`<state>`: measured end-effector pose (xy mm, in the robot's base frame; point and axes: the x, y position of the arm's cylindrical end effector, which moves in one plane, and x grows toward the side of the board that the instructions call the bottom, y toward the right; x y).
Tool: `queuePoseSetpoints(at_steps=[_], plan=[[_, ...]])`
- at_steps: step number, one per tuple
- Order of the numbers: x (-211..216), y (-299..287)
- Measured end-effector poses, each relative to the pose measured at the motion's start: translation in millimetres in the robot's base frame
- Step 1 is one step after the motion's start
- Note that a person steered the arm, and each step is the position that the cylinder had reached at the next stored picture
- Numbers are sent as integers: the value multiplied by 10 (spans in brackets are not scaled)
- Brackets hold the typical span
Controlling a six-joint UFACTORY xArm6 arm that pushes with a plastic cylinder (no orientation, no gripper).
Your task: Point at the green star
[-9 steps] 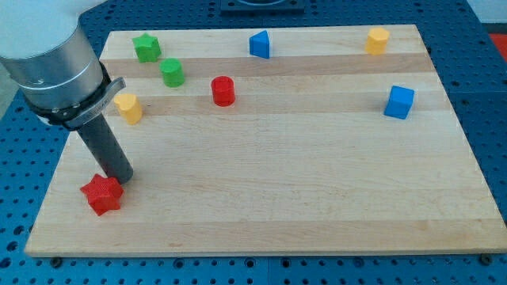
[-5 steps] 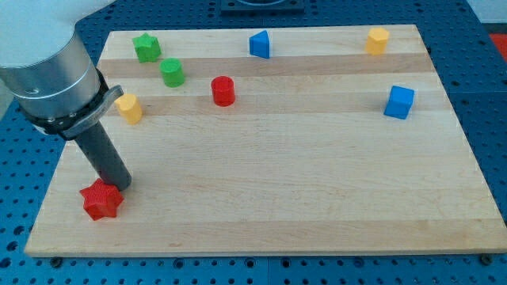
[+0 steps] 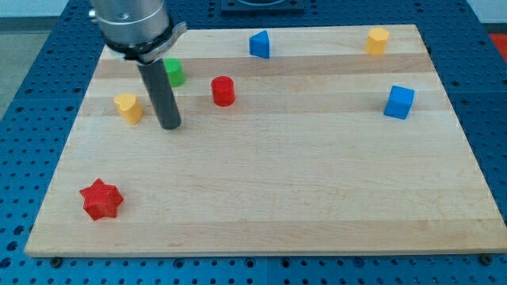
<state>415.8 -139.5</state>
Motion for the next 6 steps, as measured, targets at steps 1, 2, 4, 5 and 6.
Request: queuePoseSetpoints(at_steps=[1,2,4,5,6], plan=[[-254,119],[-474,120],[-588,-263],[-661,-505],[-792,-700]])
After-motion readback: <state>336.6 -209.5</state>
